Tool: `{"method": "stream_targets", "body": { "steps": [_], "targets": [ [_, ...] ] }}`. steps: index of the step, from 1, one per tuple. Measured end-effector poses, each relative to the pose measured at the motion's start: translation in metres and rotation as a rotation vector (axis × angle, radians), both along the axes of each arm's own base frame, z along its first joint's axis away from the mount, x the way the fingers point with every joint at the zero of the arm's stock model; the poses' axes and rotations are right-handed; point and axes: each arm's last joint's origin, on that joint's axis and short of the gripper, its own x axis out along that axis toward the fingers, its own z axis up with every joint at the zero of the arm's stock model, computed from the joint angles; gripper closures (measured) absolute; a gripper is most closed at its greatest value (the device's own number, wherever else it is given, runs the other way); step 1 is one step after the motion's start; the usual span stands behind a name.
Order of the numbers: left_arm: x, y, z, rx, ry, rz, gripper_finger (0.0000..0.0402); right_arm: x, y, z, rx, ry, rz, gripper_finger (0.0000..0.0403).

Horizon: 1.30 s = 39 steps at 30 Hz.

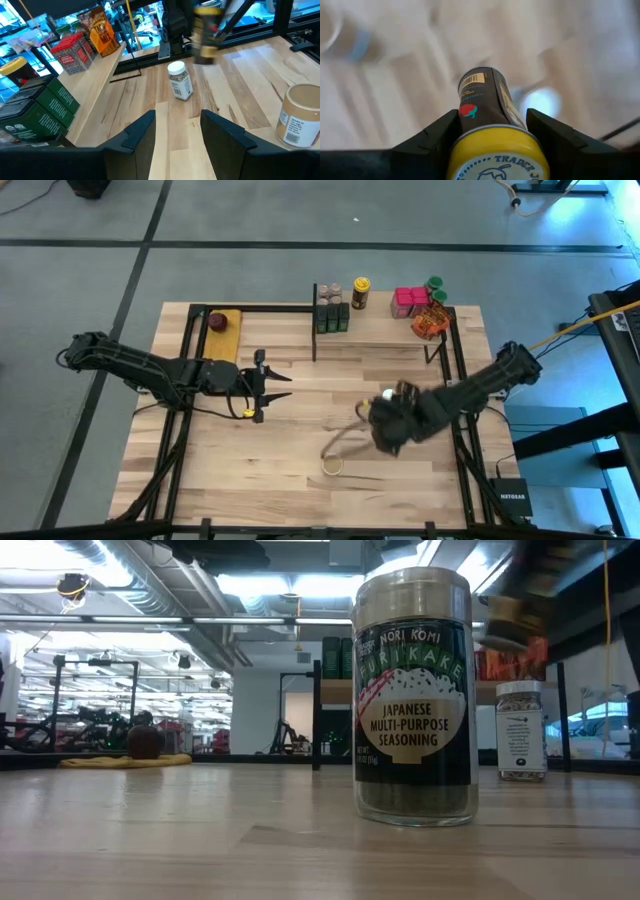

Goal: Shelf spices
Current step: Put the yellow seasoning bottle on the shelf and align it with the other yellow seasoning bottle

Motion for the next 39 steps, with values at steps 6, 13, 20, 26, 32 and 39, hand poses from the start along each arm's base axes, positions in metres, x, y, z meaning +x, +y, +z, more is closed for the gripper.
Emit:
{"method": "stream_targets", "body": {
  "steps": [6, 13, 20, 26, 32, 39],
  "targets": [
    [0.000, 0.000, 0.000, 0.000, 0.000, 0.000, 0.0251, 0.018, -0.064, 0.048, -0.138, -0.071, -0.038, 0.0181],
    [0.000, 0.000, 0.000, 0.000, 0.000, 0.000, 0.0251, 0.020, -0.147, 0.086, -0.214, -0.120, -0.128, 0.0181],
    [0.000, 0.000, 0.000, -0.001, 0.000, 0.001, 0.0251, 0.005, -0.232, 0.084, -0.245, -0.065, -0.325, 0.0181],
    [0.000, 0.000, 0.000, 0.000, 0.001, 0.000, 0.0251, -0.004, -0.274, 0.078, -0.182, -0.136, -0.402, 0.0181],
    [0.000, 0.000, 0.000, 0.002, 0.001, 0.000, 0.0251, 0.002, -0.301, 0.059, -0.149, -0.103, -0.430, 0.0181],
    [0.000, 0.000, 0.000, 0.004, 0.002, -0.001, 0.0251, 0.014, -0.321, 0.034, -0.103, -0.025, -0.409, 0.0181]
  ]
}}
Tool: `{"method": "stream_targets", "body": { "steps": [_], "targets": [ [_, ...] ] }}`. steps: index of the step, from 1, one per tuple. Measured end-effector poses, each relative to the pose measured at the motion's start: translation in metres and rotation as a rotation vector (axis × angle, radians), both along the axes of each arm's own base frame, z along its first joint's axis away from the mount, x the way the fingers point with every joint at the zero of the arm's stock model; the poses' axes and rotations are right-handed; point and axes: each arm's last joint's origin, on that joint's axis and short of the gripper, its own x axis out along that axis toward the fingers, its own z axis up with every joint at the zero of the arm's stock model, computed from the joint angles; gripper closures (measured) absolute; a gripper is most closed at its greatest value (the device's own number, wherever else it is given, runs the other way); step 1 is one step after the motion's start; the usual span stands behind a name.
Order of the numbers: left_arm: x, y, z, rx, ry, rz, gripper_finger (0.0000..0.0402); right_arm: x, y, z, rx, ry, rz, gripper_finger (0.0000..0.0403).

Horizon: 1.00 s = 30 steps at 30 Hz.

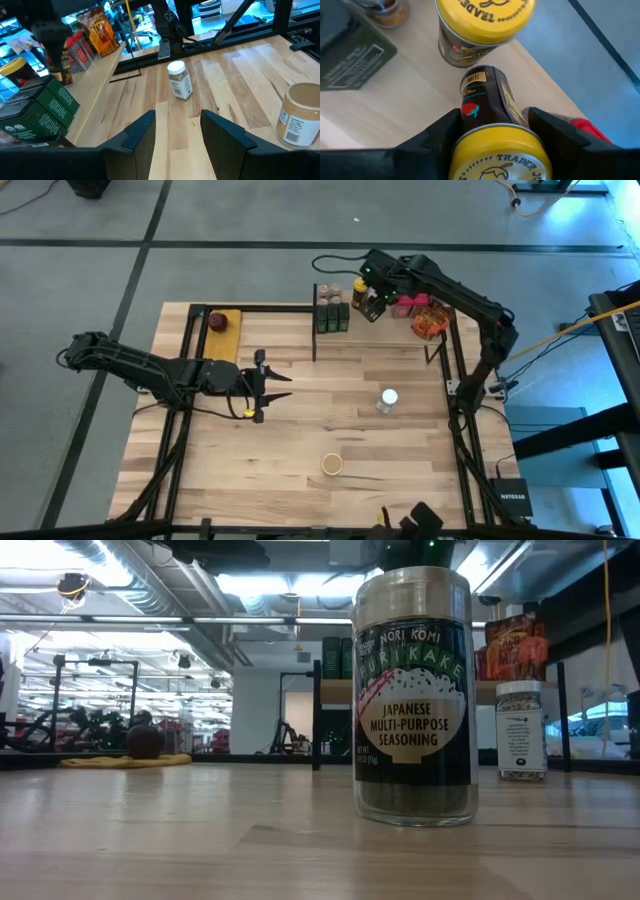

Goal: Shelf spices
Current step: Put the yellow seasoning bottle on the shelf and align it with the other yellow seasoning bottle

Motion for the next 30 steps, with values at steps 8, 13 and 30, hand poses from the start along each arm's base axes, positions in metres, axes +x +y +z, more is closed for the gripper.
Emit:
{"method": "stream_targets", "body": {
  "steps": [8, 13, 30],
  "targets": [
    [0.0000, 0.0000, 0.0000, 0.003, 0.000, -0.001, 0.0251, 0.0044, -0.0083, -0.0044, -0.017, -0.016, -0.005, 0.0176],
    [0.0000, 0.0000, 0.0000, 0.001, 0.000, 0.000, 0.0251, 0.0050, -0.0086, -0.0043, -0.021, -0.021, -0.005, 0.0107],
    [0.0000, 0.0000, 0.0000, -0.007, -0.001, 0.002, 0.0251, 0.0069, -0.0102, -0.0030, -0.058, -0.030, -0.015, 0.0080]
  ]
}}
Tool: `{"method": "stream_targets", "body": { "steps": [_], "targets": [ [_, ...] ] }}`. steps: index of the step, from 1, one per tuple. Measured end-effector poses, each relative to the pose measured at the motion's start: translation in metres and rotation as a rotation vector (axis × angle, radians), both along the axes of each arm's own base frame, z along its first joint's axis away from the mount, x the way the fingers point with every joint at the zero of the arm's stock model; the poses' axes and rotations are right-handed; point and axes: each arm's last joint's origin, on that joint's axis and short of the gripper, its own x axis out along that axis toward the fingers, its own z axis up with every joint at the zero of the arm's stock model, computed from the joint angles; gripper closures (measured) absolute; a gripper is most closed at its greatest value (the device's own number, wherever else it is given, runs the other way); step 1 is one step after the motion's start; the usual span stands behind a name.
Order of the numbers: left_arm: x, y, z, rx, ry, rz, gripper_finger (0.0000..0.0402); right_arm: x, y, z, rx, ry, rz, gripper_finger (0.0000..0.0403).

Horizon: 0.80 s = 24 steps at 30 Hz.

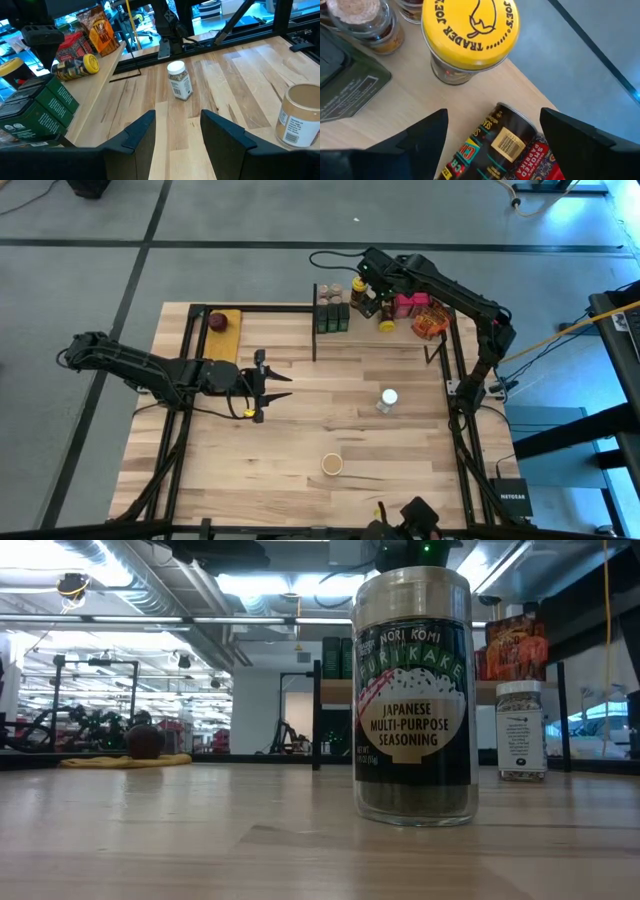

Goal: Shelf spices
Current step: Put the yellow seasoning bottle on the shelf and align it with the other yellow seasoning bottle, then remove the right yellow seasoning bottle from the shelf

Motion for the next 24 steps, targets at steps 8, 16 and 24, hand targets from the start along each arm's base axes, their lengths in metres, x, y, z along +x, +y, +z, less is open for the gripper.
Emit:
{"method": "stream_targets", "body": {
  "steps": [8, 16, 24],
  "targets": [
    [0.000, 0.000, 0.000, 0.002, 0.000, 0.000, 0.0251, -0.009, 0.011, 0.008, 0.066, -0.012, 0.015, 0.0080],
    [0.000, 0.000, 0.000, 0.003, 0.001, -0.001, 0.0251, -0.005, 0.046, 0.021, 0.122, -0.079, 0.026, 0.0080],
    [0.000, 0.000, 0.001, -0.001, -0.006, 0.000, 0.0251, 0.012, 0.074, 0.018, 0.106, -0.086, -0.030, 0.0079]
  ]
}}
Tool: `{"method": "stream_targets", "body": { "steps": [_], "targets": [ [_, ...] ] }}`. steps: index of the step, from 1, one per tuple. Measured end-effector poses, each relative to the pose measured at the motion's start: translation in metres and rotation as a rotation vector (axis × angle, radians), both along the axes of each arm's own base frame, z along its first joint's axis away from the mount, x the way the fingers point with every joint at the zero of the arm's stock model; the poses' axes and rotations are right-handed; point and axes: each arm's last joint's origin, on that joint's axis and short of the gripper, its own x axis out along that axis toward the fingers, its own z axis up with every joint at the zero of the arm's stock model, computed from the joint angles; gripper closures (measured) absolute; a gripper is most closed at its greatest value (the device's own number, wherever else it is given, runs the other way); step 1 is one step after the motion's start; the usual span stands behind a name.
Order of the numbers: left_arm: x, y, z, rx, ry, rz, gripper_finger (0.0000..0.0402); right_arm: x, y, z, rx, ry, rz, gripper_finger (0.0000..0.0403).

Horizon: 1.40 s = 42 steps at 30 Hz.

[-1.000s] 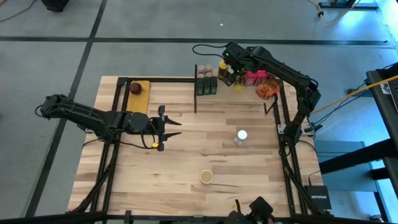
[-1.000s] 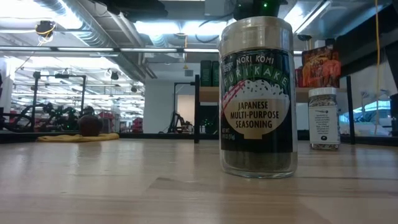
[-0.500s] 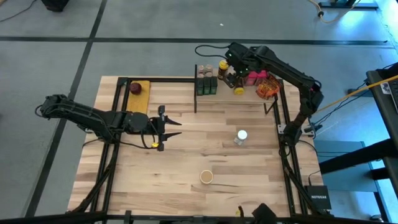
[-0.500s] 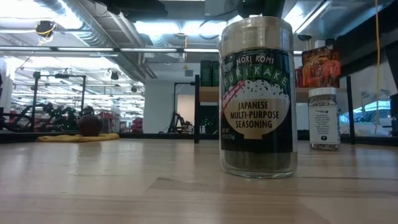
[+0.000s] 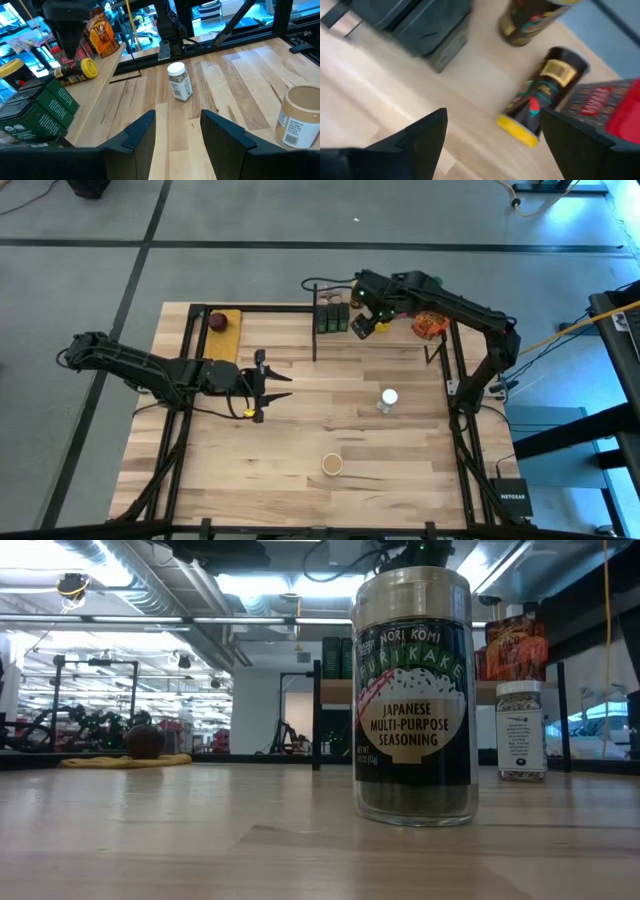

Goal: Shelf spices
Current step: Remove the right yellow seasoning bottle from the shelf

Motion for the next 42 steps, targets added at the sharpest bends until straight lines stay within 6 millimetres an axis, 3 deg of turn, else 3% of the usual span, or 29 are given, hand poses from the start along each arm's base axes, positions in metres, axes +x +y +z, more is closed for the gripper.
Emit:
{"method": "stream_targets", "body": {
  "steps": [5, 12, 23, 35, 42],
  "targets": [
    [0.000, 0.000, 0.000, -0.001, 0.000, 0.000, 0.0251, -0.002, 0.005, 0.000, -0.092, 0.045, -0.110, 0.0079],
    [0.000, 0.000, 0.000, -0.001, -0.001, 0.000, 0.0251, 0.000, 0.004, -0.010, -0.092, 0.089, -0.151, 0.0079],
    [0.000, 0.000, 0.000, -0.023, 0.002, 0.006, 0.0251, -0.005, 0.005, -0.066, -0.100, 0.274, -0.181, 0.0079],
    [0.000, 0.000, 0.000, -0.025, -0.004, 0.006, 0.0251, 0.004, 0.001, -0.069, -0.156, 0.189, -0.166, 0.0079],
    [0.000, 0.000, 0.000, -0.024, 0.001, 0.006, 0.0251, 0.001, 0.001, -0.086, -0.163, 0.233, -0.166, 0.0079]
  ]
}}
